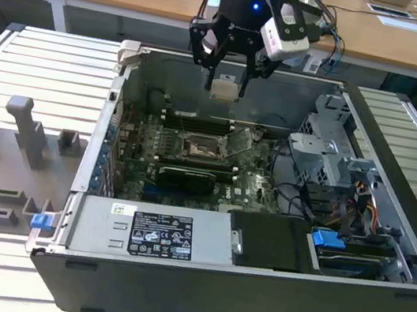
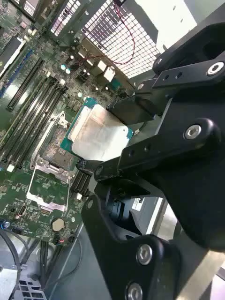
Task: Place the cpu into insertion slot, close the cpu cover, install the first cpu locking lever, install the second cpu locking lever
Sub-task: 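Place the cpu into insertion slot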
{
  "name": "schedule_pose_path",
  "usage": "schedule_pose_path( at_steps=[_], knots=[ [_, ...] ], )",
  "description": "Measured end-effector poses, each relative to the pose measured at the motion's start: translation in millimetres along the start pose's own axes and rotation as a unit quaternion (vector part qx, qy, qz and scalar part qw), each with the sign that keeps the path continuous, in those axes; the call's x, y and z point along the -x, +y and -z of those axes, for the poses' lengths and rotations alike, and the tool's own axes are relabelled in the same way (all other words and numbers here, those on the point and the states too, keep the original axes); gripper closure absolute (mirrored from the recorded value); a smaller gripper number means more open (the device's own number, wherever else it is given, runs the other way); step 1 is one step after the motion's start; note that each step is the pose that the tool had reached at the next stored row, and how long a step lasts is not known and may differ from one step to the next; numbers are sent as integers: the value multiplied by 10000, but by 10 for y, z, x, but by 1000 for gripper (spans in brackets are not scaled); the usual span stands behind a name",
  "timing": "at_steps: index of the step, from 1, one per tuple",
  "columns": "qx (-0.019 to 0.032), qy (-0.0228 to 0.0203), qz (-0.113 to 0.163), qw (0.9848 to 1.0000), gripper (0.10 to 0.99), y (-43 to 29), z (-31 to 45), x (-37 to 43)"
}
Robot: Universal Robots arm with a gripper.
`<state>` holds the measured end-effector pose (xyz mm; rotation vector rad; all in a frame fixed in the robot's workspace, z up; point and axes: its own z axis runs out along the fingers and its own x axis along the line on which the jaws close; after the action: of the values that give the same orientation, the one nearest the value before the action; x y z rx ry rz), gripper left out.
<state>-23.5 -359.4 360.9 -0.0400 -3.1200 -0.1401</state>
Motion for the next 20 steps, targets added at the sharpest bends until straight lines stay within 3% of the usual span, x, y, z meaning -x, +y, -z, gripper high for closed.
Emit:
schedule_pose_path(
  at_steps=[20],
  knots=[
    [11,-52,-577,9983,545,0,-1,0]
  ],
)
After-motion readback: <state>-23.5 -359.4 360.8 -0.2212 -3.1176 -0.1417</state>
